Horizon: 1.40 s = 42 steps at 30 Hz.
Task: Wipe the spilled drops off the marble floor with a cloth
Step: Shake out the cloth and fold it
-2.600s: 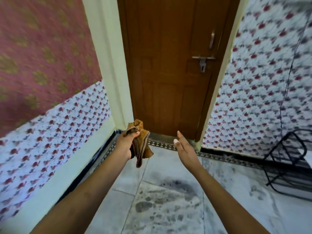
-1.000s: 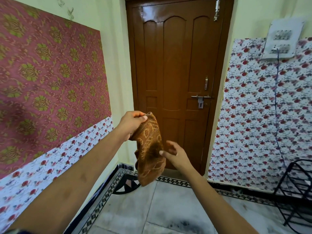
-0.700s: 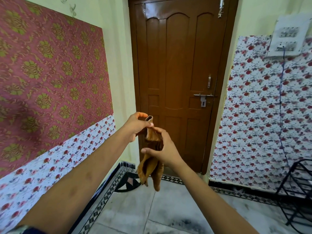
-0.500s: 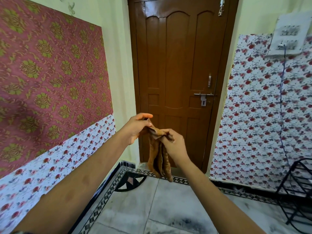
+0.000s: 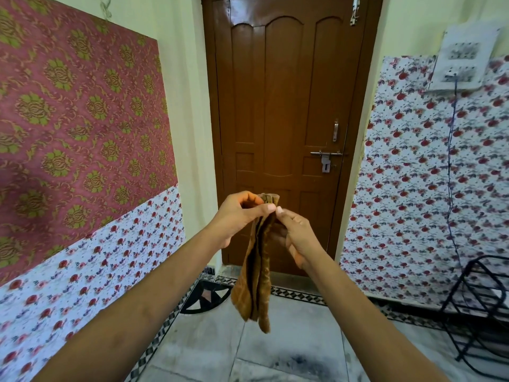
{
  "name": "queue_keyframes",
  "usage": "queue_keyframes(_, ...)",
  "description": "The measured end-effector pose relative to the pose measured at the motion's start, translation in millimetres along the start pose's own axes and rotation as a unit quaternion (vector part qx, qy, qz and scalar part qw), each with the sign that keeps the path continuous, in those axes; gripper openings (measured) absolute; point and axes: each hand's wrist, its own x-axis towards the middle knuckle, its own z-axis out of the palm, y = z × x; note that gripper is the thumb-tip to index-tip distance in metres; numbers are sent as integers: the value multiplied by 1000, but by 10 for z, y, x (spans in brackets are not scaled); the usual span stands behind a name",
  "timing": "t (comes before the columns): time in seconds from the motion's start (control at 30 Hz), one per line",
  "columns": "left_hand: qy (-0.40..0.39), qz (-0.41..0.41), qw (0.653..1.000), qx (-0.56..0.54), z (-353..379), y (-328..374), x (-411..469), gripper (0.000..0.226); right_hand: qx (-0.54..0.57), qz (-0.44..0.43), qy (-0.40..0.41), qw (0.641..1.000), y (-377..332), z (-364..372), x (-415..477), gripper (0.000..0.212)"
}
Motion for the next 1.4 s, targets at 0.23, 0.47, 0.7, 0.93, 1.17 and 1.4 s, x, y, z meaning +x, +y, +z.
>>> queue_keyframes(0.23, 44, -48, 997, -49, 12, -78, 42, 29, -28, -17, 2, 999, -36, 11, -6, 15)
queue_keyframes(0.47, 87, -146, 968, -186, -337, -30, 75, 21, 21, 57, 160, 985, -73, -177, 142, 29)
queue_keyframes(0.7, 82, -123, 979, -137, -677, 68, 141, 17, -55, 22, 258, 964, -147, -503, 277, 31)
queue_keyframes(0.93, 122, -120, 972, -159, -799, 146, 187, 13, -95, -12, 223, 970, -179, -611, 301, 33)
queue_keyframes(1.17, 70, -98, 990, -71, -861, 143, 154, 16, -92, -65, 168, 979, -192, -707, 258, 12)
queue_keyframes(1.4, 45, -88, 992, -75, -799, 153, 127, 20, -283, -70, 92, 952, -192, -718, 271, 31)
